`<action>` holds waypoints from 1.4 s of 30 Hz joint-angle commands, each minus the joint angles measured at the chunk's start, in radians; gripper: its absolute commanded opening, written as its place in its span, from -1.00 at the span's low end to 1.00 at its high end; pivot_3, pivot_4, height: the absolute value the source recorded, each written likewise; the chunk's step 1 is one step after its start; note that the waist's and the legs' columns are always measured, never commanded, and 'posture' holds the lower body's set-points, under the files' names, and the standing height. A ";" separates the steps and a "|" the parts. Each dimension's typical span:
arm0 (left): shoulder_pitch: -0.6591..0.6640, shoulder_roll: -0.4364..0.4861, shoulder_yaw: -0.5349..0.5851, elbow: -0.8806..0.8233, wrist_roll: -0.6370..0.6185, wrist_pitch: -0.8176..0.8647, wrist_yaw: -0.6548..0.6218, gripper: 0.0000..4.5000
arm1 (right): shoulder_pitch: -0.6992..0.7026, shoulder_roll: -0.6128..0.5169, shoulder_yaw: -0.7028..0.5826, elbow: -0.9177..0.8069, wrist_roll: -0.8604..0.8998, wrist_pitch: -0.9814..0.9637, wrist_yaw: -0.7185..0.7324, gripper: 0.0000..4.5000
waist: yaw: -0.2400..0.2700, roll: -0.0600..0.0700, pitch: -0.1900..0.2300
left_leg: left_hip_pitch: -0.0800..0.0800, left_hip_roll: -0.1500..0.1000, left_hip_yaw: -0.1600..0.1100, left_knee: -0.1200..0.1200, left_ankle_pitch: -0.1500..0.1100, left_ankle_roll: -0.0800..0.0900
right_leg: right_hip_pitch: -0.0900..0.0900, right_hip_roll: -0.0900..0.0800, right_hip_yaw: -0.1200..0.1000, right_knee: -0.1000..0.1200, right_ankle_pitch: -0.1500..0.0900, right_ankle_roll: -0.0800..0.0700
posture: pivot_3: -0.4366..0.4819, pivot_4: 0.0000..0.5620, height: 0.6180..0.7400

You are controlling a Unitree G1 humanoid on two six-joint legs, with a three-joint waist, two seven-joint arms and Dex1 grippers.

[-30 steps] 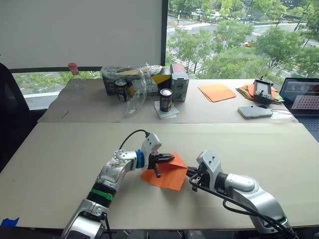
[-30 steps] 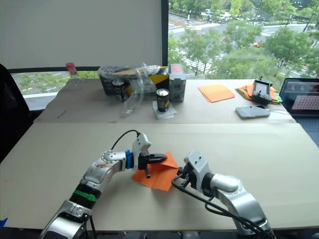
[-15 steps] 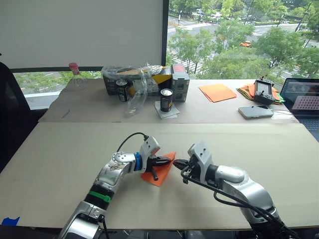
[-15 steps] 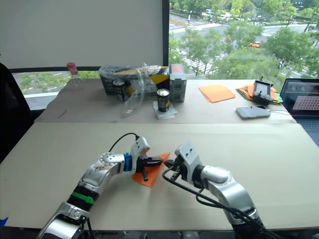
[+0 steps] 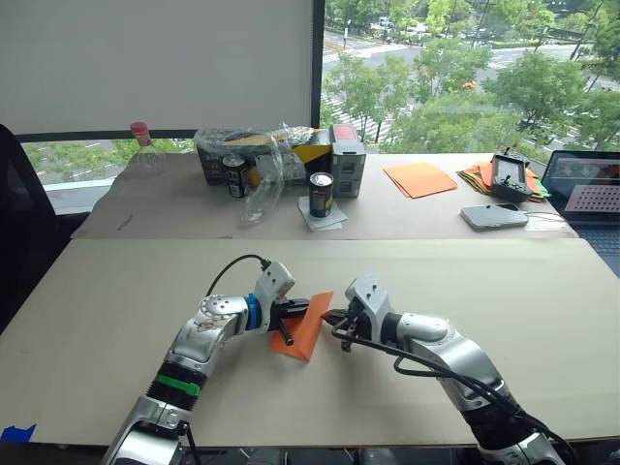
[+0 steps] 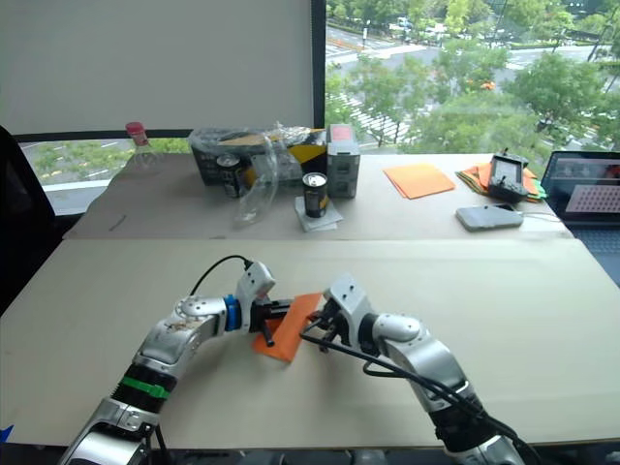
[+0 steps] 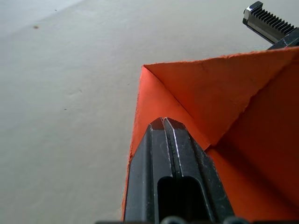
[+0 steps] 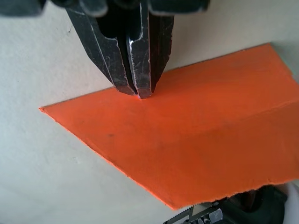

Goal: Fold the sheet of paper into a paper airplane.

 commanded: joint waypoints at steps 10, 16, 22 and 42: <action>0.032 0.062 0.077 -0.091 -0.036 0.051 0.045 -0.99 | -0.065 0.094 0.056 0.110 -0.053 -0.069 0.013 -1.00 | -0.002 0.000 0.000 | 0.000 0.000 0.000 0.000 0.000 -0.001 | -0.001 0.000 0.000 0.001 0.000 0.000 | -0.05 -0.47 -0.14; 0.005 0.123 0.132 -0.066 -0.041 0.039 0.047 -0.99 | -0.069 0.084 0.064 0.172 -0.091 -0.053 0.012 -1.00 | 0.000 0.000 0.000 | 0.001 0.000 0.000 0.000 0.000 -0.001 | 0.000 0.000 0.000 0.001 0.000 0.000 | -0.05 -0.47 -0.14; -0.039 0.096 0.159 -0.077 -0.105 0.021 0.004 -0.99 | -0.040 0.068 0.058 0.167 -0.094 -0.058 0.022 -1.00 | 0.005 0.000 0.000 | 0.002 0.000 0.000 0.001 0.000 -0.001 | 0.001 0.000 0.000 0.001 0.000 0.000 | -0.05 -0.47 -0.14; 0.007 0.105 -0.061 -0.057 -0.011 -0.025 -0.071 -0.99 | 0.040 0.066 -0.034 0.086 -0.078 -0.047 -0.046 -1.00 | 0.005 0.001 -0.001 | 0.002 0.000 -0.001 0.001 0.000 -0.001 | 0.002 0.000 0.000 0.001 0.000 0.000 | -0.05 -0.47 -0.14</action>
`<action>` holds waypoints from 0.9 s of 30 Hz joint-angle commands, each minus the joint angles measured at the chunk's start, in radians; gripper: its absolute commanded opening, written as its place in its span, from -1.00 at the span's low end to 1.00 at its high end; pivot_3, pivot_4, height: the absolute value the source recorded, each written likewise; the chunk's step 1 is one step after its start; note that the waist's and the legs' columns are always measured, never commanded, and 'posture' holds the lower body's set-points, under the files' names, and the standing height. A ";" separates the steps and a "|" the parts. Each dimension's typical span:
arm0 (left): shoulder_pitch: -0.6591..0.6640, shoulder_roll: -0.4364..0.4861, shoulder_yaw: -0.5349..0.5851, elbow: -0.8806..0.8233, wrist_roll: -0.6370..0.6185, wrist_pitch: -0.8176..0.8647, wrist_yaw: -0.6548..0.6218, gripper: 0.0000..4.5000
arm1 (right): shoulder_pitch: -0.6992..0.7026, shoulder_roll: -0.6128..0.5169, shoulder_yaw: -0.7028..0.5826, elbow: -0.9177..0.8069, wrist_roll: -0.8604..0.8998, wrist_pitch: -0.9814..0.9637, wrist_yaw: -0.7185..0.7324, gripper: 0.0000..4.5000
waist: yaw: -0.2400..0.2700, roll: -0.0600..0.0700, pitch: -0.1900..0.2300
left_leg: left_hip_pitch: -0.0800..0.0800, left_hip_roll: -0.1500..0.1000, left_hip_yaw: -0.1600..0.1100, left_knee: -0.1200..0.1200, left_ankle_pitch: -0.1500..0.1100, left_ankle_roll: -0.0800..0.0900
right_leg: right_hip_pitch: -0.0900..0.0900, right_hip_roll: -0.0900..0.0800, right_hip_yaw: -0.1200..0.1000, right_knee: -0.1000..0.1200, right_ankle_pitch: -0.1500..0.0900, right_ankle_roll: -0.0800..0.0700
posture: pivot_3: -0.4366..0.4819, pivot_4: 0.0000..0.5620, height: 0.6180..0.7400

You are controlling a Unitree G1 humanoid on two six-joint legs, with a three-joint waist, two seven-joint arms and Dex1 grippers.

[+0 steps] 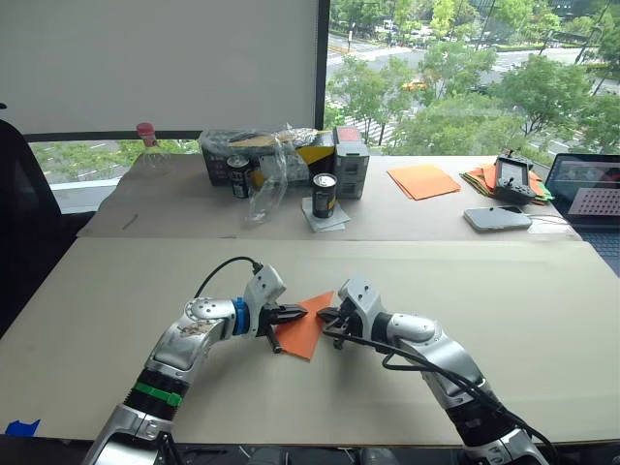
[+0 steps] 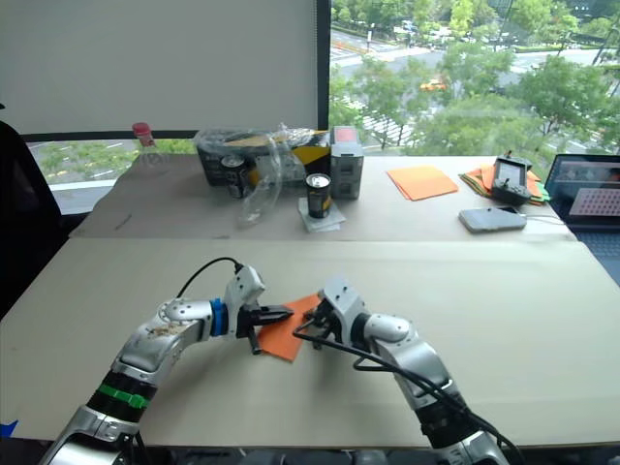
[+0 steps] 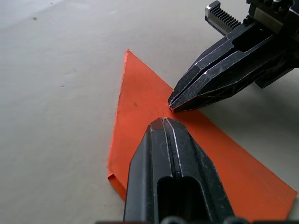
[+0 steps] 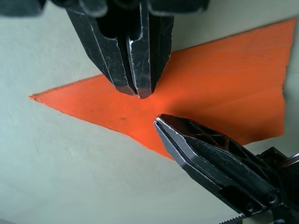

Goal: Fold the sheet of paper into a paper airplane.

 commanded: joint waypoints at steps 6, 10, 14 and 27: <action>0.010 0.009 -0.062 0.018 0.094 -0.028 0.024 -0.99 | -0.051 -0.017 -0.002 0.183 -0.077 -0.143 -0.019 -1.00 | 0.000 0.000 0.000 | 0.002 0.000 0.000 0.000 0.000 0.000 | 0.002 0.000 0.000 0.000 0.000 0.000 | -0.05 -0.47 -0.14; 0.026 0.012 -0.061 0.002 0.099 -0.026 0.031 -0.99 | -0.110 -0.009 -0.026 0.310 -0.084 -0.214 -0.016 -1.00 | -0.001 0.000 -0.001 | 0.006 0.000 0.000 0.000 0.000 0.000 | 0.002 0.000 0.000 0.000 0.000 0.000 | -0.05 -0.47 -0.14; 0.044 0.017 -0.051 -0.018 0.099 -0.019 0.040 -0.99 | -0.160 -0.001 -0.052 0.417 -0.085 -0.265 -0.014 -1.00 | -0.002 0.000 -0.001 | 0.006 0.000 0.000 0.000 0.000 0.000 | 0.004 0.000 0.000 0.000 0.000 0.000 | -0.05 -0.47 -0.14; 0.034 0.009 -0.036 0.004 0.097 -0.034 0.036 -0.99 | -0.125 -0.013 -0.079 0.277 -0.034 -0.446 0.108 -1.00 | -0.004 0.000 -0.001 | 0.001 0.000 0.000 0.000 0.000 0.000 | 0.000 0.000 0.001 0.002 0.000 0.000 | -0.05 -0.47 -0.14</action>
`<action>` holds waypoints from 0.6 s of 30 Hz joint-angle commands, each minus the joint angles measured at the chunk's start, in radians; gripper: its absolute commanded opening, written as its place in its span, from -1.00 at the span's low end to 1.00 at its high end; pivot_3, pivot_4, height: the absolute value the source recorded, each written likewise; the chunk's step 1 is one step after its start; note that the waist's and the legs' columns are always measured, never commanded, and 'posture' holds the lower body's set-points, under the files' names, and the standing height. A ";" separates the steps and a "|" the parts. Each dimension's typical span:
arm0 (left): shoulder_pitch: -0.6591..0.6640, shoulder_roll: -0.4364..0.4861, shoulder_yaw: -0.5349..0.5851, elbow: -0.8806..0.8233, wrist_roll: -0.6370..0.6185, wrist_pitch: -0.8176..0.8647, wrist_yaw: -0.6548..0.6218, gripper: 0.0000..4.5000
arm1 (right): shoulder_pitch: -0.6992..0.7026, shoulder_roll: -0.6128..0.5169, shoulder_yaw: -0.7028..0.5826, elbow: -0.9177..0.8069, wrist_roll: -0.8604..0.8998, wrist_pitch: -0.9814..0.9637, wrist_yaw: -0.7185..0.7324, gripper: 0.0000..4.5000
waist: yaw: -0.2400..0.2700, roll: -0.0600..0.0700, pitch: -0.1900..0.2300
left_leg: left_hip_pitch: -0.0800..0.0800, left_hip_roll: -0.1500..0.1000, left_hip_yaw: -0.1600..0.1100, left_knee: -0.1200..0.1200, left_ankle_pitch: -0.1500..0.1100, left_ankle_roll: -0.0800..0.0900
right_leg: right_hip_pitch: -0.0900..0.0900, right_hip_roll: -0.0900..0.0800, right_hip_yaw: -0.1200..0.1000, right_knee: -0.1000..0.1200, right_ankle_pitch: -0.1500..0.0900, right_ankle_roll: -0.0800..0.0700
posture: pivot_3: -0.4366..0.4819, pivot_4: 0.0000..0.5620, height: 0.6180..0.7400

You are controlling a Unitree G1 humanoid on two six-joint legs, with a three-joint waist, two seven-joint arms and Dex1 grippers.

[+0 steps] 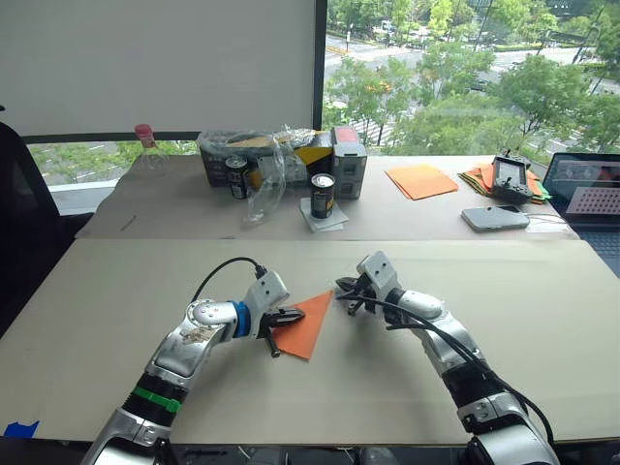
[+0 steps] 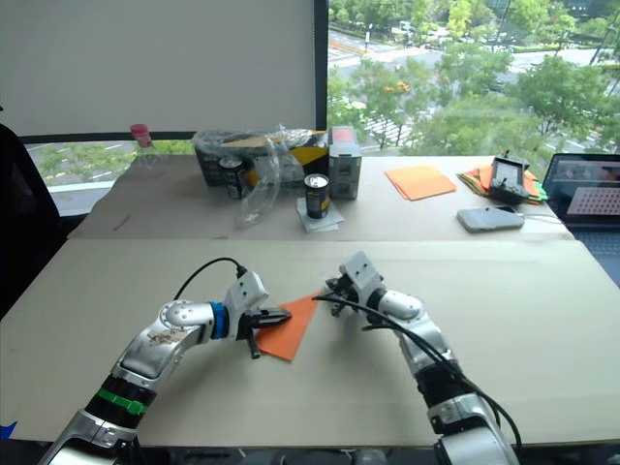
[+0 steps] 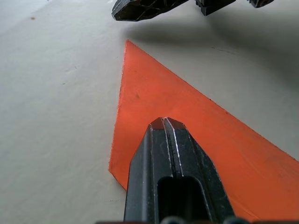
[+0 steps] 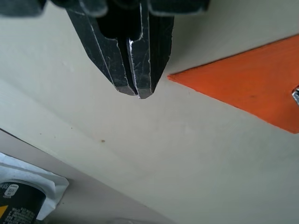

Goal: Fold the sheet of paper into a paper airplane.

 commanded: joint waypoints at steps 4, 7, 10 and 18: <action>-0.005 -0.002 -0.016 0.058 0.021 -0.004 -0.003 -0.99 | 0.064 -0.002 0.033 -0.098 0.002 -0.038 0.077 -1.00 | 0.001 0.000 0.000 | 0.000 0.000 0.000 0.000 0.000 0.000 | 0.001 0.000 0.000 0.000 0.000 0.000 | -0.05 -0.47 -0.14; -0.014 -0.004 -0.016 0.070 0.022 -0.011 -0.006 -0.99 | 0.070 0.010 0.034 -0.073 -0.008 -0.042 0.069 -1.00 | 0.002 0.000 0.000 | 0.000 0.000 0.000 0.001 0.000 0.000 | 0.000 0.000 0.000 0.000 0.000 0.000 | -0.05 -0.47 -0.14; -0.017 -0.005 -0.018 0.073 0.022 -0.015 -0.012 -0.99 | 0.072 0.016 0.045 -0.041 -0.019 -0.051 0.078 -1.00 | 0.001 0.000 0.000 | 0.000 0.000 0.000 0.000 0.000 0.000 | 0.000 0.000 0.000 0.000 0.000 0.000 | -0.05 -0.47 -0.14; -0.028 -0.013 -0.022 0.085 0.024 -0.020 -0.015 -0.99 | 0.106 -0.030 0.139 -0.070 -0.084 -0.022 0.169 -1.00 | 0.001 0.000 0.000 | 0.001 0.000 0.000 0.000 0.000 0.000 | 0.001 0.000 0.000 0.000 0.000 0.000 | -0.05 -0.47 -0.14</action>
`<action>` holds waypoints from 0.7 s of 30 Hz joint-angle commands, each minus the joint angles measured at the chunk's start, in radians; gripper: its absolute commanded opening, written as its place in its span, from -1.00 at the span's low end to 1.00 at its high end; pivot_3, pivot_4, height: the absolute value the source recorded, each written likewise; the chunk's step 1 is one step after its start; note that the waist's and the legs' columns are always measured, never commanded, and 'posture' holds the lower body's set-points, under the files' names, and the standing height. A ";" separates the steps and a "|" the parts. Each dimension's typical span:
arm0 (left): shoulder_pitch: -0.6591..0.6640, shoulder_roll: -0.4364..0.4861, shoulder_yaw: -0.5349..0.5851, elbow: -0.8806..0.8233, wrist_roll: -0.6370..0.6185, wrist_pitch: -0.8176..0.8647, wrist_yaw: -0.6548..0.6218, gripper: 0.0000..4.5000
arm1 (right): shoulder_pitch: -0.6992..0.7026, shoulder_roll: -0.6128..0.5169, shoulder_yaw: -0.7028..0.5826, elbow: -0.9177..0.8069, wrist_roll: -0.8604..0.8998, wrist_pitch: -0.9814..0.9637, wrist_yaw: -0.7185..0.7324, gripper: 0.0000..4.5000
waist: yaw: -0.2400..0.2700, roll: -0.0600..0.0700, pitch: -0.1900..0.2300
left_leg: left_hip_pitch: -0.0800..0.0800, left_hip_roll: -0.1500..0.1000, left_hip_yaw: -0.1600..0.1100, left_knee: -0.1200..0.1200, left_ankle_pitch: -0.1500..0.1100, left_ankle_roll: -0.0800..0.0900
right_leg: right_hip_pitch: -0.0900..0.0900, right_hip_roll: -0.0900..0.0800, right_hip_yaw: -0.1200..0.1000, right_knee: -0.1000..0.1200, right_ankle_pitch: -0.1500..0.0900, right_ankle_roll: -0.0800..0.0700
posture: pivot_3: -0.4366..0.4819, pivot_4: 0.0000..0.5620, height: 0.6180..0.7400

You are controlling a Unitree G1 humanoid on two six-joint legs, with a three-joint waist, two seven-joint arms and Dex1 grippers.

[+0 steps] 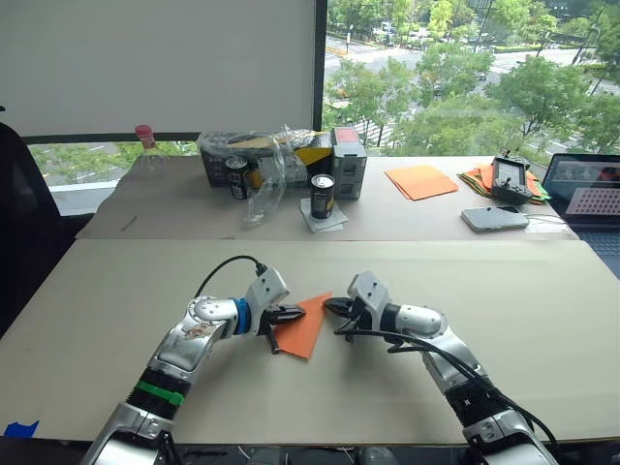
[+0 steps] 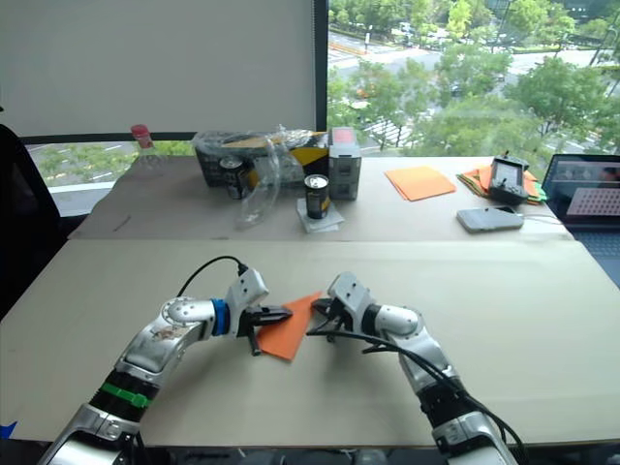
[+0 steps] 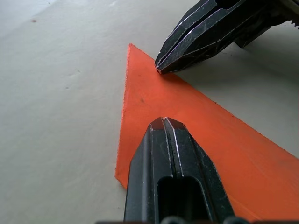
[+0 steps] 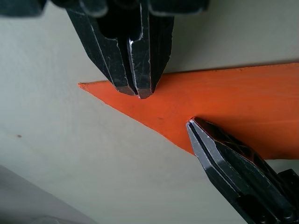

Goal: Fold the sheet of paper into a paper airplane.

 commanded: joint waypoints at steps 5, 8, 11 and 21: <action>0.007 -0.011 -0.023 0.022 0.022 0.008 0.007 -0.99 | 0.071 -0.039 0.086 -0.084 -0.018 0.056 0.095 -1.00 | 0.001 0.000 -0.001 | 0.000 0.000 0.000 0.000 0.000 0.000 | 0.000 0.000 0.000 0.000 0.000 0.000 | -0.05 -0.47 -0.14; 0.010 -0.024 -0.012 0.023 0.014 0.003 0.015 -0.99 | 0.106 -0.045 0.094 -0.122 -0.005 0.076 0.121 -1.00 | 0.001 0.000 -0.001 | 0.000 0.000 0.000 0.000 0.000 0.000 | 0.000 0.000 0.000 0.000 0.000 0.000 | -0.05 -0.47 -0.14; 0.004 -0.040 -0.005 0.033 0.007 0.005 0.021 -0.99 | 0.133 -0.057 0.109 -0.159 -0.002 0.094 0.150 -1.00 | 0.001 0.000 -0.001 | 0.000 0.000 0.000 0.000 0.000 0.000 | 0.001 0.000 0.000 -0.001 0.000 0.000 | -0.05 -0.47 -0.14; 0.020 -0.061 -0.004 -0.013 -0.004 0.037 0.026 -0.99 | 0.169 -0.098 0.164 -0.230 -0.005 0.134 0.216 -1.00 | 0.000 0.000 -0.002 | 0.001 0.000 0.000 -0.002 0.000 0.000 | 0.001 0.000 0.000 -0.002 0.000 0.000 | -0.05 -0.47 -0.14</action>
